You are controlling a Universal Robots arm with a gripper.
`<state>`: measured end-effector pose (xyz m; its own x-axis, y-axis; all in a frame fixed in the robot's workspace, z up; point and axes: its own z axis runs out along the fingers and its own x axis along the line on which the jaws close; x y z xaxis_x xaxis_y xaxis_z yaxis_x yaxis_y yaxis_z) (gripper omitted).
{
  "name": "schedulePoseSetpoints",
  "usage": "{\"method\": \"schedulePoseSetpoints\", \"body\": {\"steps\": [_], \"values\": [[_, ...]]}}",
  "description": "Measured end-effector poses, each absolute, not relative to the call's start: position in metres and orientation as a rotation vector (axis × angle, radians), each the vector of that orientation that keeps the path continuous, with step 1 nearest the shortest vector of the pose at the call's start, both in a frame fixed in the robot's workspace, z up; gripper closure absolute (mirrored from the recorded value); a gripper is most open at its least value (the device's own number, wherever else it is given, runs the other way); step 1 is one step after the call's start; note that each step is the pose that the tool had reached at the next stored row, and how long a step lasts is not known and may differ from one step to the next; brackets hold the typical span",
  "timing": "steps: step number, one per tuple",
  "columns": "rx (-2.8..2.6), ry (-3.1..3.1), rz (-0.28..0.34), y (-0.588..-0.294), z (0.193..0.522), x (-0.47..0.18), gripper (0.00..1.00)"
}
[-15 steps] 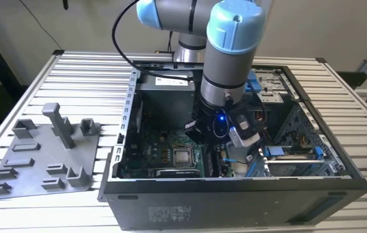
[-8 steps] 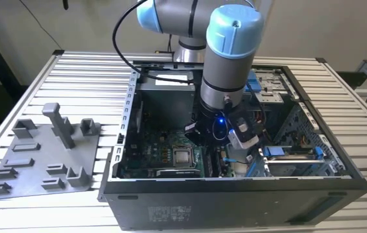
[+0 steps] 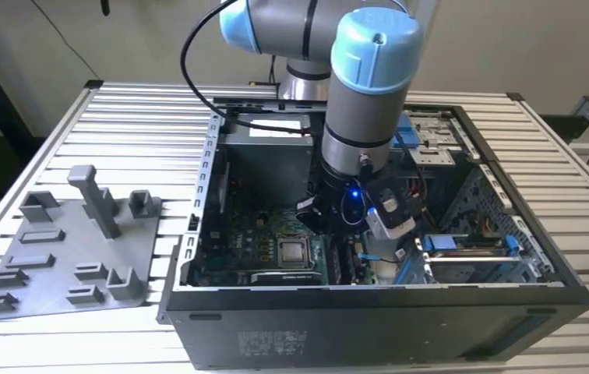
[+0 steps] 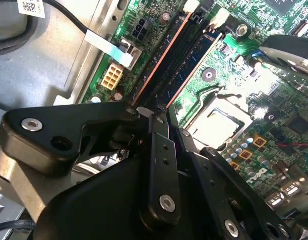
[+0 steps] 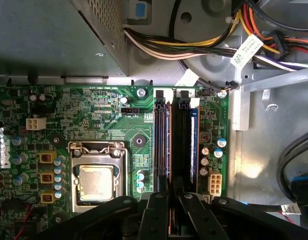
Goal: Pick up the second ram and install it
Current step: 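Insert the second ram into the second slot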
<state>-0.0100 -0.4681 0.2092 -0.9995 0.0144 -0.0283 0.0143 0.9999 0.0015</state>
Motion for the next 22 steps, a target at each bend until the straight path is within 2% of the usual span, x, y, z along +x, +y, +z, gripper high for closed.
{"method": "schedulePoseSetpoints", "body": {"steps": [4, 5, 9, 18, 22], "values": [[0.022, 3.113, 0.004, -0.468, 0.208, -0.01, 0.84], [0.022, 3.113, 0.003, -0.468, 0.208, -0.01, 0.78], [0.023, 3.113, 0.004, -0.468, 0.212, -0.01, 0.78], [0.023, 3.113, 0.006, -0.468, 0.252, -0.01, 0.78], [0.023, 3.113, 0.007, -0.468, 0.259, -0.01, 0.78]]}}
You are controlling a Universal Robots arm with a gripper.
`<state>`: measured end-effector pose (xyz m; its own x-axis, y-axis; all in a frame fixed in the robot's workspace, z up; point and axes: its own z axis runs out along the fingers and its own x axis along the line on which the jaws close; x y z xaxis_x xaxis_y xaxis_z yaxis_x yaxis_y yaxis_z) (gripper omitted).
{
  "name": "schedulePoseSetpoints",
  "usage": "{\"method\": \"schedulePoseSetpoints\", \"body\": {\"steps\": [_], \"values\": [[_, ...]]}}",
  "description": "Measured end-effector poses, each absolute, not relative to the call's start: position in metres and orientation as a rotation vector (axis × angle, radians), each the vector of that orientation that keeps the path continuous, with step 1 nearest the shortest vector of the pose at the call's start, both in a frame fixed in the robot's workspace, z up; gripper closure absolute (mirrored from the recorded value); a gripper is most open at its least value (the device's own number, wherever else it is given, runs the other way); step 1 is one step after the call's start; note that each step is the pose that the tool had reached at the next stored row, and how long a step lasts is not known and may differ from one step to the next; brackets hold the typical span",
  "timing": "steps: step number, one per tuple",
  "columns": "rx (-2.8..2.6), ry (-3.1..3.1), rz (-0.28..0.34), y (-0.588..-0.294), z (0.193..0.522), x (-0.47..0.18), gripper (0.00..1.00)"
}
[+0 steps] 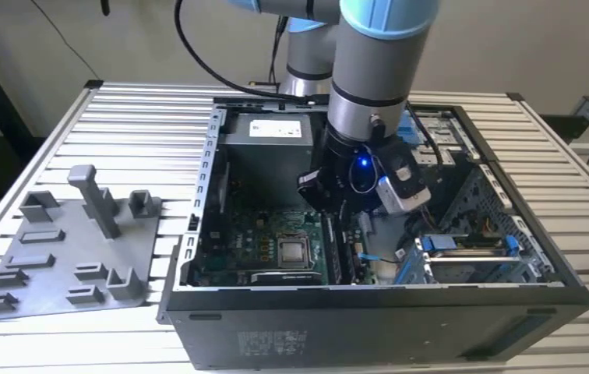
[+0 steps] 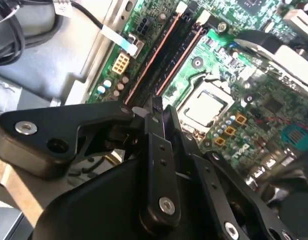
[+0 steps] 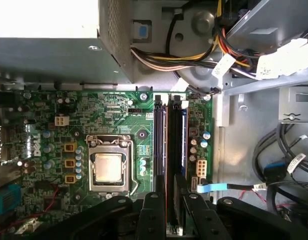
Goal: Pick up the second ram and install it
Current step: 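Insert the second ram into the second slot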
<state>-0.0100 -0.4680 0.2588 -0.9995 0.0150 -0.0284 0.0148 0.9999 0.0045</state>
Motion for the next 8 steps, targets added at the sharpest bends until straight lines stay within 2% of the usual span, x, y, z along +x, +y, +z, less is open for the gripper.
{"method": "schedulePoseSetpoints", "body": {"steps": [3, 4, 5, 8], "values": [[0.023, 3.113, 0.007, -0.468, 0.2589, -0.01, 0.78], [0.023, 3.113, 0.007, -0.4681, 0.2589, -0.01, 0.8], [0.023, 3.113, 0.007, -0.468, 0.2589, -0.01, 0.87], [0.023, 3.113, 0.007, -0.4681, 0.259, -0.01, 0.89]]}}
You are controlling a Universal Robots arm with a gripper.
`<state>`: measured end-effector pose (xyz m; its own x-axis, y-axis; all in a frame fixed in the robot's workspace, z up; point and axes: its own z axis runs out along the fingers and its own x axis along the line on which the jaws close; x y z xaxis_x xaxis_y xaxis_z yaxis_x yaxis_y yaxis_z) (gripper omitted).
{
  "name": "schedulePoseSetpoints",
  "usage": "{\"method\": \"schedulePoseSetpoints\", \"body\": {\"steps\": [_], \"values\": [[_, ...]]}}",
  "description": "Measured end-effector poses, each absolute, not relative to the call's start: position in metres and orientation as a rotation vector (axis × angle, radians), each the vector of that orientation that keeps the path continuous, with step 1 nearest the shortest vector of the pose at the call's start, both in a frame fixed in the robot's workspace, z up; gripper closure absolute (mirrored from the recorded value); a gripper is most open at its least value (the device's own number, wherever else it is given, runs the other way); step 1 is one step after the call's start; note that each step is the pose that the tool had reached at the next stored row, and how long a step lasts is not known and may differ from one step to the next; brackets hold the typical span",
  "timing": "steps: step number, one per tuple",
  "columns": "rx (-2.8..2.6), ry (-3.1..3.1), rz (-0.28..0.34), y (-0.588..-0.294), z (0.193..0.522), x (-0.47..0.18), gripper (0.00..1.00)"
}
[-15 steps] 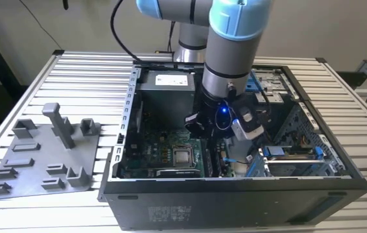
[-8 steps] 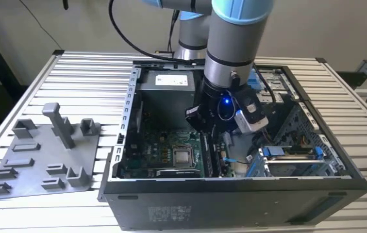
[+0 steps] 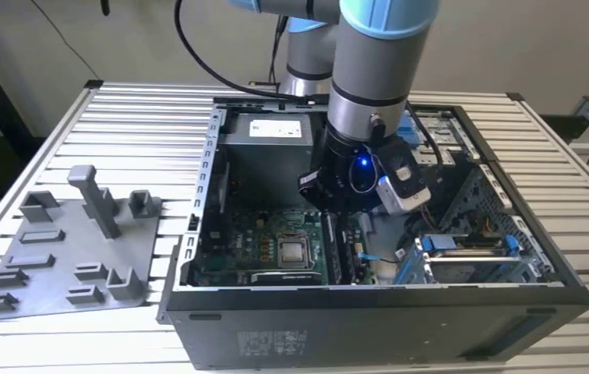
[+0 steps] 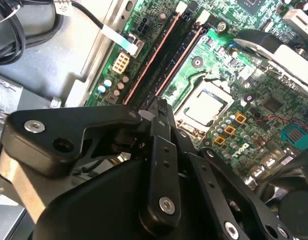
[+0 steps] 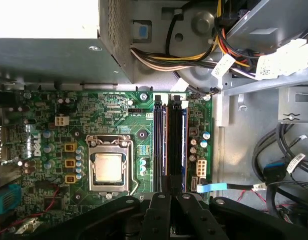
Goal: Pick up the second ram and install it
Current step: 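Insert the second ram into the second slot, then press down the second ram until it locks into place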
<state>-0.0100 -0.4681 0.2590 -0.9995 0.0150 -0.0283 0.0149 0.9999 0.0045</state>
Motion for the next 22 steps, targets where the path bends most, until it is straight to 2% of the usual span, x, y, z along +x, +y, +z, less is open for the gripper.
{"method": "schedulePoseSetpoints", "body": {"steps": [22], "values": [[-0.135, 3.111, 0.009, -0.4681, 0.2594, -0.0101, 0.89]]}}
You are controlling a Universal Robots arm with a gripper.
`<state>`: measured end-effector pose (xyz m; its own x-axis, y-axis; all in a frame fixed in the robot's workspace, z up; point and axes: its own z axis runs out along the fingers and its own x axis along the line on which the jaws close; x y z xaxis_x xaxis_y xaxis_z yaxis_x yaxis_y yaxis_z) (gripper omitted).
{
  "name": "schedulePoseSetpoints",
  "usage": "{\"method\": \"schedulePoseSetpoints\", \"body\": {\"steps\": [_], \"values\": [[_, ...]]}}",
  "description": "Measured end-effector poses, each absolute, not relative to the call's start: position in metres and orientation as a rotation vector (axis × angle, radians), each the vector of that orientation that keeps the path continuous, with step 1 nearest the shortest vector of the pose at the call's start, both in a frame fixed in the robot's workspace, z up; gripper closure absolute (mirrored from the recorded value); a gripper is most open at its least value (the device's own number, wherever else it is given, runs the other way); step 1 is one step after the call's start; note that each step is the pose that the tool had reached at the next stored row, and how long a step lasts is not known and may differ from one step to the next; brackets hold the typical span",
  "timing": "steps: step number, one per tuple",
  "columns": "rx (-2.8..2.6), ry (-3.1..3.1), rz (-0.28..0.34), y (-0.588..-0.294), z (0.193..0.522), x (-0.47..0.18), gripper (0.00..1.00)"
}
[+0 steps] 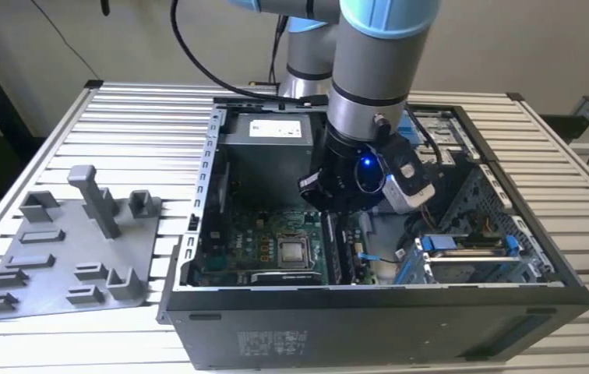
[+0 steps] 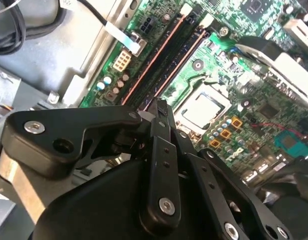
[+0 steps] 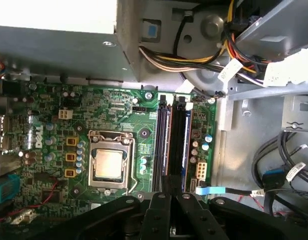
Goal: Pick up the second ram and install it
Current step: 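Press down the second ram until it locks into place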
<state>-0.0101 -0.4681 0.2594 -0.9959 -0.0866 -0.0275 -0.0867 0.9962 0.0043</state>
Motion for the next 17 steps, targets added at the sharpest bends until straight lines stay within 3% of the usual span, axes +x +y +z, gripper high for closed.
{"method": "schedulePoseSetpoints", "body": {"steps": [17], "values": [[-0.586, 3.059, 0.022, -0.4681, 0.2594, -0.0098, 0.89]]}}
